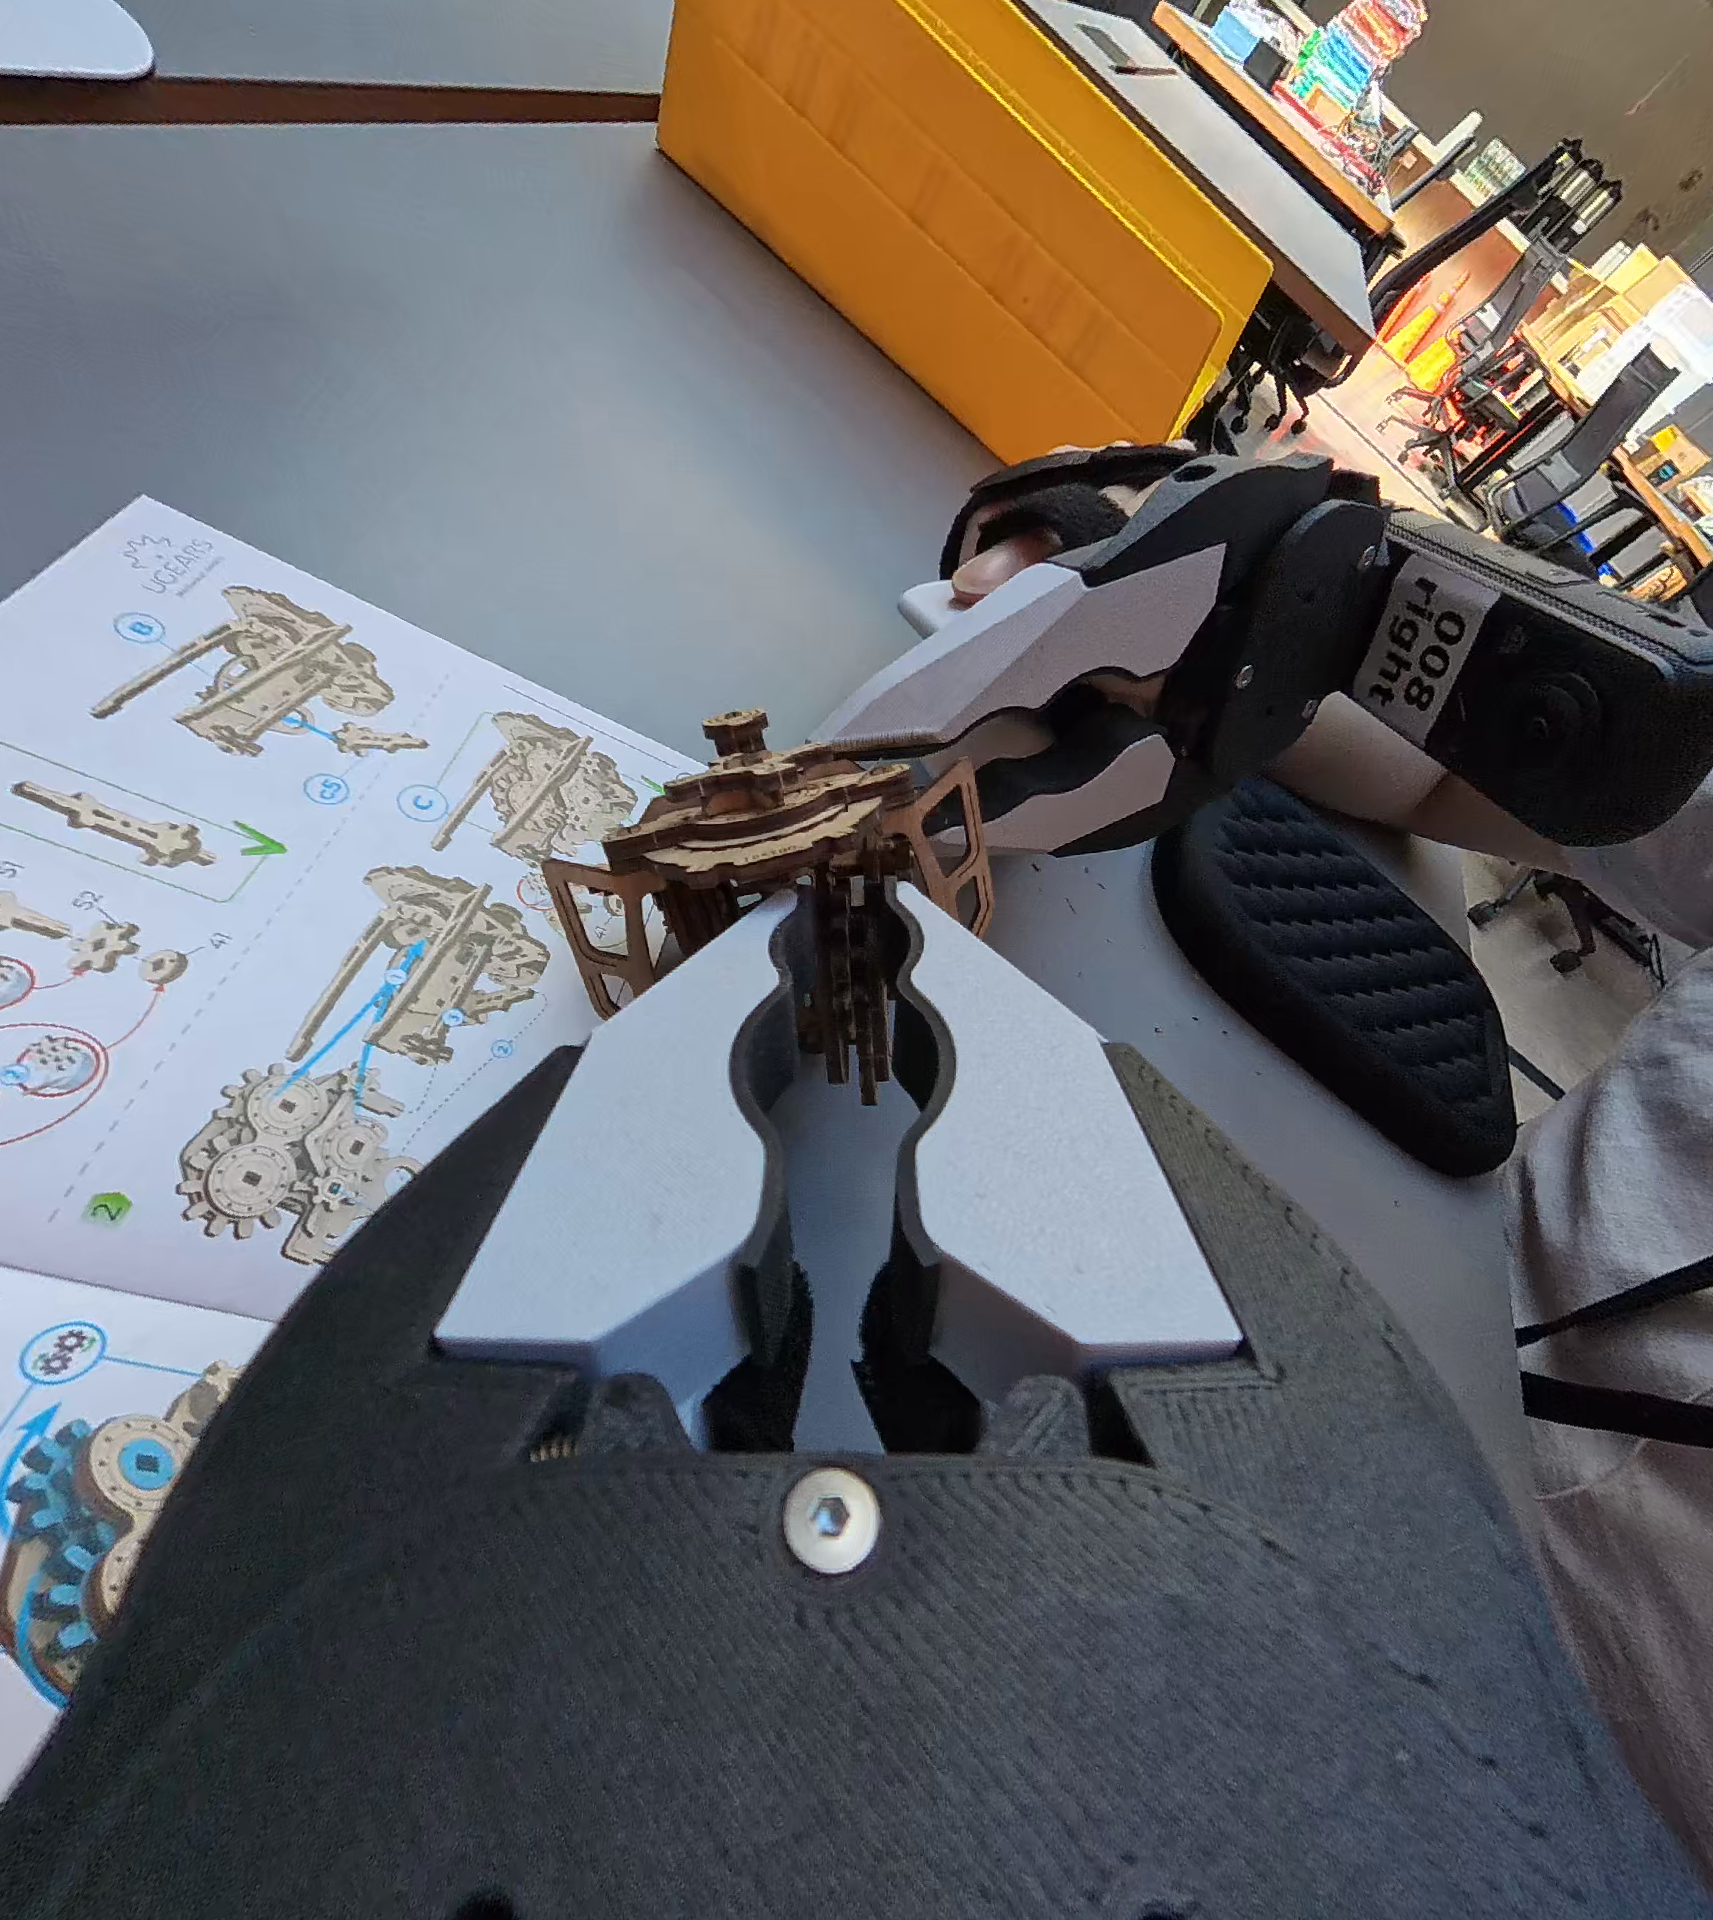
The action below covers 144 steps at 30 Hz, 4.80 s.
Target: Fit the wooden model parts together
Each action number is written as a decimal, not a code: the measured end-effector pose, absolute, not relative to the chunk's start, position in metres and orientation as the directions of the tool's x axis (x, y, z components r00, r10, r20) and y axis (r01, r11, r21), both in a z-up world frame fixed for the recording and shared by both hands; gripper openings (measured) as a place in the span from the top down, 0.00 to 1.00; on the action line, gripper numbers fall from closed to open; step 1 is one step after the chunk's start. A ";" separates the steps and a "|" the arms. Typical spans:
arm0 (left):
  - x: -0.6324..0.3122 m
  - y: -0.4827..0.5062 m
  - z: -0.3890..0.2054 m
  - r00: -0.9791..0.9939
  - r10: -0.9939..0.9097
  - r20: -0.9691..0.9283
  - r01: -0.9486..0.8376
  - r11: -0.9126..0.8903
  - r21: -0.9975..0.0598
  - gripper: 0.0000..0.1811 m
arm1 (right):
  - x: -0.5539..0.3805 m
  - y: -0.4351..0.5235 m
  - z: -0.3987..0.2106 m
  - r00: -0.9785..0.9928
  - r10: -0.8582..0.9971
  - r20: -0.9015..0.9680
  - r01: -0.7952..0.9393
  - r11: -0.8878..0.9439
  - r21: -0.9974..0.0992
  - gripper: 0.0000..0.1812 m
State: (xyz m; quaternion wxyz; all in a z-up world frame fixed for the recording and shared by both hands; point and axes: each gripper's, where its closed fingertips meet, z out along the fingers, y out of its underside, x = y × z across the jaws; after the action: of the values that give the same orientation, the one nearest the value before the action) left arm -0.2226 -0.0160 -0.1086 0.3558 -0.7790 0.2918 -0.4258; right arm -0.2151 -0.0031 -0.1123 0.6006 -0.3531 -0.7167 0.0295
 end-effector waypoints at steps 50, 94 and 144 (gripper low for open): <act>-0.224 -0.029 -0.077 0.161 -0.724 0.670 0.003 -0.679 -0.734 0.95 | -0.212 -0.021 -0.070 0.079 0.728 0.681 0.187 0.660 -0.727 0.89; -0.222 -0.036 -0.104 0.248 -0.727 0.640 -0.161 -0.683 -0.713 0.94 | -0.215 -0.024 -0.100 -0.061 0.713 0.699 0.324 0.676 -0.662 0.91; -0.230 -0.035 -0.093 0.158 -0.707 0.690 -0.100 -0.706 -0.701 0.95 | -0.208 -0.030 -0.082 -0.089 0.834 0.545 0.229 0.550 -0.803 0.89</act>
State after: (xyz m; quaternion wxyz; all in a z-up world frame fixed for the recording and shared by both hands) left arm -0.2301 -0.0352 -0.0927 0.2597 -0.7153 0.2819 -0.5843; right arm -0.2081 -0.0304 -0.0818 0.5525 -0.3877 -0.6852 0.2735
